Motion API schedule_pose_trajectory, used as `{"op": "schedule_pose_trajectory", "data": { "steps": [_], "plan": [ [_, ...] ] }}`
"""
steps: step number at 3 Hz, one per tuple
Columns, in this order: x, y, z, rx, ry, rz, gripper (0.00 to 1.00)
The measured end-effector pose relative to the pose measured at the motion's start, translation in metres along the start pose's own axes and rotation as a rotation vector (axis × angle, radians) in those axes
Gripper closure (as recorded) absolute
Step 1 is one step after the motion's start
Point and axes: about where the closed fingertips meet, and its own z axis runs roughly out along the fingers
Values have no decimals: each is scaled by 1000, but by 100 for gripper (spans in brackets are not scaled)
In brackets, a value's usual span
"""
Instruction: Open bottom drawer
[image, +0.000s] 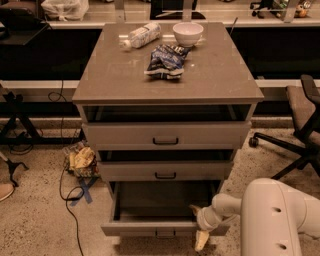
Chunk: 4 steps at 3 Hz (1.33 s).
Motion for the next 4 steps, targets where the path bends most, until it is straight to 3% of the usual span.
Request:
{"op": "schedule_pose_trajectory", "data": {
  "steps": [2,4],
  "plan": [
    [3,25,-2,-26,34,33,0],
    [11,46,-5,-58,57,83,50]
  ]
}}
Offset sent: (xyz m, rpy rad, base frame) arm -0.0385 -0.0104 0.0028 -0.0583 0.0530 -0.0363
